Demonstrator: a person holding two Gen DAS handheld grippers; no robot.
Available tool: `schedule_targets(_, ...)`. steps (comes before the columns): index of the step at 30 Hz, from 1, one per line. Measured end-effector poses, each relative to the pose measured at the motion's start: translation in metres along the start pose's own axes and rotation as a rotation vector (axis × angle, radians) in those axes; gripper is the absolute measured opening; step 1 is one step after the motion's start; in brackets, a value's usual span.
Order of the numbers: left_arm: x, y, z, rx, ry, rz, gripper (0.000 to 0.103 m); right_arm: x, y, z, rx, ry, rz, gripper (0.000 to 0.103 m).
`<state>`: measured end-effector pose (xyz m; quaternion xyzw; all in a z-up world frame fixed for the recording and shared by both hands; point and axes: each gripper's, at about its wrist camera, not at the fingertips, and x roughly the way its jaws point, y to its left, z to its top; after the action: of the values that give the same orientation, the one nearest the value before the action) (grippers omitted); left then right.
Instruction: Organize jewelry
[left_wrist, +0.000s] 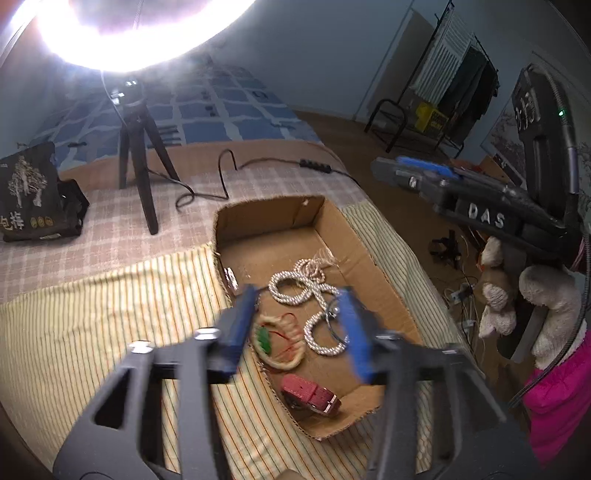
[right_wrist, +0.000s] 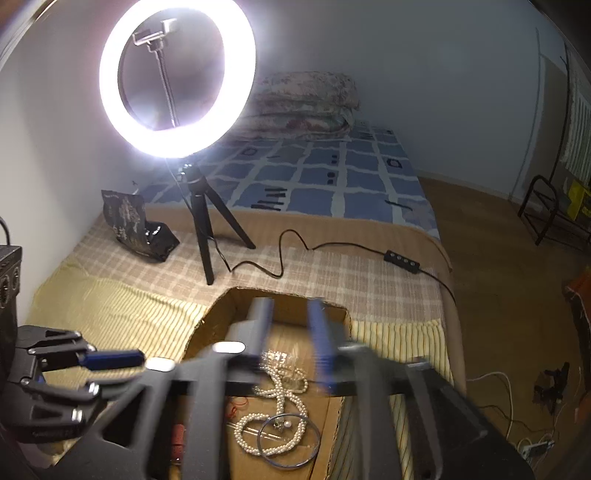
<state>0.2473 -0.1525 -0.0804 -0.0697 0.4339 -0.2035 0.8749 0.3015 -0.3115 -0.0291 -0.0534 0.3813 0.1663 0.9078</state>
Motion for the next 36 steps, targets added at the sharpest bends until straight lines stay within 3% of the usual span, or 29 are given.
schedule_targets(2,-0.002,0.000,-0.002,0.017,-0.012,0.017,0.059,-0.001,-0.001,-0.003,0.020,-0.016,-0.035,0.070)
schedule_targets(7,0.000,-0.002,-0.007,0.039,0.002,0.056,0.068,0.002,-0.006,-0.008,0.081,0.010,-0.060,0.075)
schedule_targets(15,-0.009,-0.012,-0.011,0.083,-0.017,0.089,0.069,0.001,0.003,-0.014,0.075,0.044,-0.123,0.076)
schedule_targets(24,-0.033,-0.015,-0.013,0.090,-0.056,0.102,0.069,-0.020,0.013,-0.016,0.083,0.021,-0.137,0.076)
schedule_targets(36,-0.094,-0.021,-0.026,0.108,-0.142,0.118,0.070,-0.067,0.041,-0.019,0.083,-0.027,-0.173,0.076)
